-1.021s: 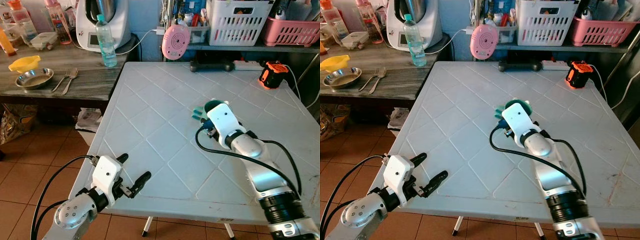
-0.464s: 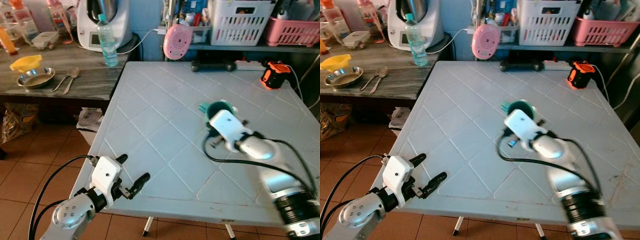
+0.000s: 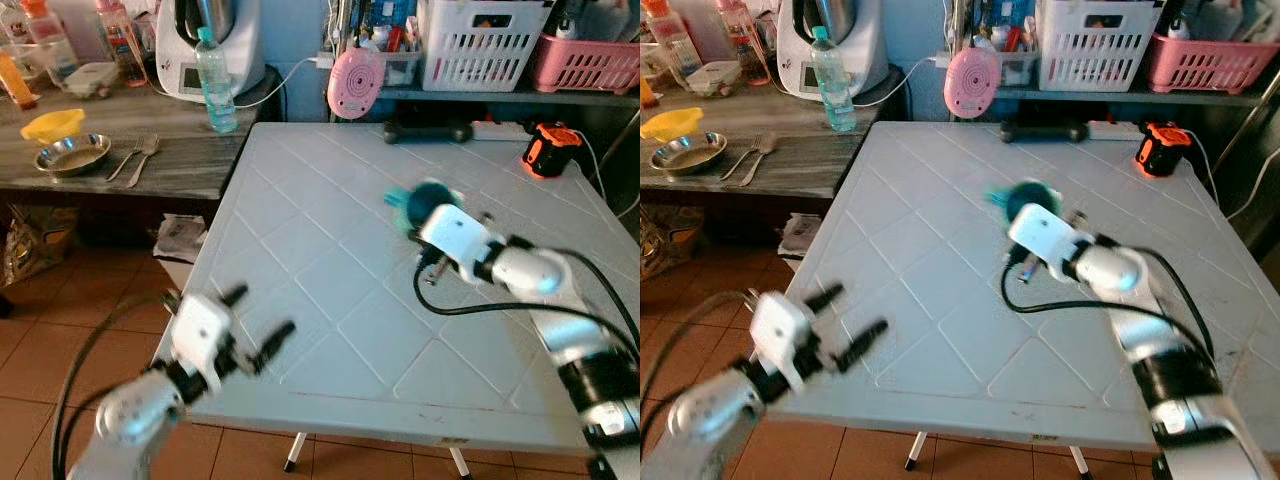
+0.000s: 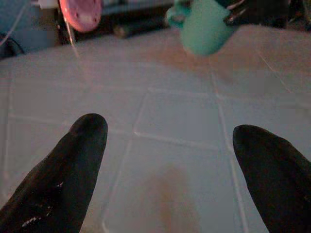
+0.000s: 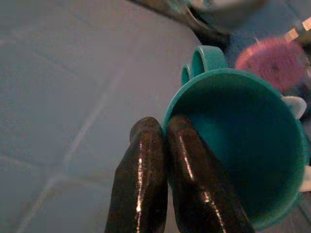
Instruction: Setting the table
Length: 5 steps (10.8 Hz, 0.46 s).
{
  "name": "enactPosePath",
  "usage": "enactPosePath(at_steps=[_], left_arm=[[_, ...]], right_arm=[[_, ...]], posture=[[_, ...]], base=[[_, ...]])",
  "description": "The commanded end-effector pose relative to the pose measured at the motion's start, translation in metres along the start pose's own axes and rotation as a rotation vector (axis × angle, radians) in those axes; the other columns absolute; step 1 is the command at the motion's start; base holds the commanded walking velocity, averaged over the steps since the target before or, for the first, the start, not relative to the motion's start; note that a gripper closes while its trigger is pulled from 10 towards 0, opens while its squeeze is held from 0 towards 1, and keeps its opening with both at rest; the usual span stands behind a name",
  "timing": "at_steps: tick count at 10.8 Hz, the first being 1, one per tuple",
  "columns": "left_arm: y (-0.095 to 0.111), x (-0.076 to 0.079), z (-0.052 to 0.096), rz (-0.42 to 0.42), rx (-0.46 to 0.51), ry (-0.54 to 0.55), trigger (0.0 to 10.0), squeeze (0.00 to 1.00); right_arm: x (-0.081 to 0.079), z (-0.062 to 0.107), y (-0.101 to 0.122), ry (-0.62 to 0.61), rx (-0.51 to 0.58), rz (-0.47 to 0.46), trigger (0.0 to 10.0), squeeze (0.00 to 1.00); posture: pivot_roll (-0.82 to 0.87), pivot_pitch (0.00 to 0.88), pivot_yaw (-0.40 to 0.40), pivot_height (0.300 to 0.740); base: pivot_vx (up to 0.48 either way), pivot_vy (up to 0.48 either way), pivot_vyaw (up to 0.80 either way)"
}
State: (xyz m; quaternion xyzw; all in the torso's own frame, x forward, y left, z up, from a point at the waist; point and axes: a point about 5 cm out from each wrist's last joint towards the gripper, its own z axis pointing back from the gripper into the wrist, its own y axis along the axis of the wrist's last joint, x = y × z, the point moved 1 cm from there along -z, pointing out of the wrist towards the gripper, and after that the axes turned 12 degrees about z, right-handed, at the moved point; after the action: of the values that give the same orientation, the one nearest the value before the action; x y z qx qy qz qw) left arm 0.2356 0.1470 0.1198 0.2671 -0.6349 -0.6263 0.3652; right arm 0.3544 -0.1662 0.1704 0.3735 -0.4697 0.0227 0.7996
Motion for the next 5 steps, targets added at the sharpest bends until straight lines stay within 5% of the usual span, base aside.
enactPosePath(at_steps=[1, 5], left_arm=[[0.003, 0.002, -0.002, 0.056, 0.004, -0.032, 10.0, 0.00], [0.015, 0.022, -0.008, 0.161, 0.011, -0.222, 10.0, 0.00]], right_arm=[[0.008, -0.003, 0.010, 0.022, 0.056, 0.028, 0.0, 0.00], [0.012, -0.006, 0.022, 0.269, 0.198, -0.022, 0.0, 0.00]], posture=[[0.14, 0.000, 0.005, 0.740], [0.12, 0.002, -0.003, 0.740]], base=[[0.000, 0.000, 0.00], [0.000, 0.000, 0.00]])
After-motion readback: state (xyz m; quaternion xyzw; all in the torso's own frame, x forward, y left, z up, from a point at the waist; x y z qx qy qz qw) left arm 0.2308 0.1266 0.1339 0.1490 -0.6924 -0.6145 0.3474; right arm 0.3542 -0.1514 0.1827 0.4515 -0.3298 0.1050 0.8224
